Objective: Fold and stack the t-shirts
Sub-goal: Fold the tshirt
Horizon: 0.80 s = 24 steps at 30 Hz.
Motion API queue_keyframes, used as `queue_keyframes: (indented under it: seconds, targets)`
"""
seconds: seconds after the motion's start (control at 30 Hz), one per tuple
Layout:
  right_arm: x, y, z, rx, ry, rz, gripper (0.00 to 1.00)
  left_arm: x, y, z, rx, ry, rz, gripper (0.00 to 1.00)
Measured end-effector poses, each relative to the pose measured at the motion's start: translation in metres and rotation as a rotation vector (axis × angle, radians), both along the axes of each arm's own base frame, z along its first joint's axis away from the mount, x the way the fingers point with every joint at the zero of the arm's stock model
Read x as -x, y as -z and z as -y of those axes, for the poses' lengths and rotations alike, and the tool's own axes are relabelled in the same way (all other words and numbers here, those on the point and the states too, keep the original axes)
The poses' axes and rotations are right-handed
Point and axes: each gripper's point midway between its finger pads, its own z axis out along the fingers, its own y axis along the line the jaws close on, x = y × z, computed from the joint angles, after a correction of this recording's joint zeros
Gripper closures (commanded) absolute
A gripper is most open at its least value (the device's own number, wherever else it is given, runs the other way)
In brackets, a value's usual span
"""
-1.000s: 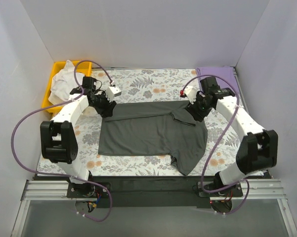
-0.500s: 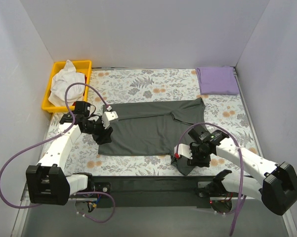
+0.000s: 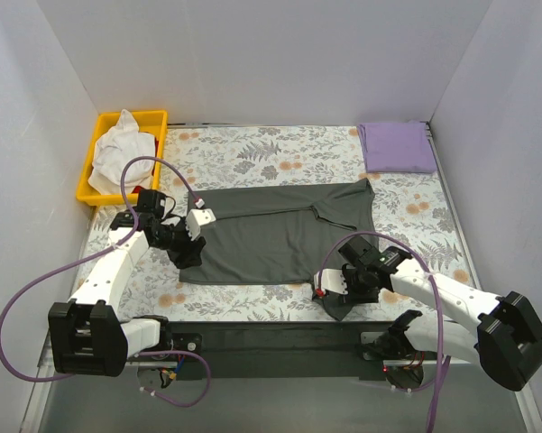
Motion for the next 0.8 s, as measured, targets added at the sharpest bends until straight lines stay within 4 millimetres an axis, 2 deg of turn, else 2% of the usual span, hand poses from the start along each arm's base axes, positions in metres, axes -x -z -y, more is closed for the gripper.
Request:
queue_keyframes:
  seconds: [0.17,0.23,0.27,0.3,0.33,0.37,0.5,0.6,0.8]
  targets:
    - [0.0,0.004,0.002,0.004,-0.017,0.016,0.58,0.0,0.002,-0.002,-0.014,0.009,0.006,0.55]
    - [-0.001,0.005,0.002,0.005,-0.014,0.022,0.67,0.001,0.005,-0.003,-0.026,0.015,0.006,0.55]
    - [-0.002,0.006,0.002,0.006,-0.012,0.023,0.73,0.002,0.007,-0.004,-0.037,0.022,0.007,0.55]
    - [-0.003,0.006,0.001,0.007,-0.011,0.027,0.86,0.004,0.011,-0.005,-0.05,0.031,0.004,0.55]
    - [-0.004,0.007,0.001,0.006,-0.011,0.033,0.94,0.007,0.014,-0.005,-0.061,0.044,0.0,0.55]
    - [-0.006,0.007,0.0,0.004,-0.005,0.039,0.99,0.01,0.018,-0.005,-0.072,0.055,-0.003,0.55]
    - [-0.015,0.007,0.0,0.007,-0.005,0.09,0.99,0.027,0.036,-0.009,-0.145,0.135,-0.005,0.64]
    - [-0.016,0.006,0.0,0.002,-0.006,0.1,0.99,0.039,0.05,-0.017,-0.211,0.191,-0.009,0.67]
    - [-0.012,0.004,0.001,-0.01,-0.008,0.099,0.99,0.039,0.059,-0.031,-0.293,0.219,0.016,0.67]
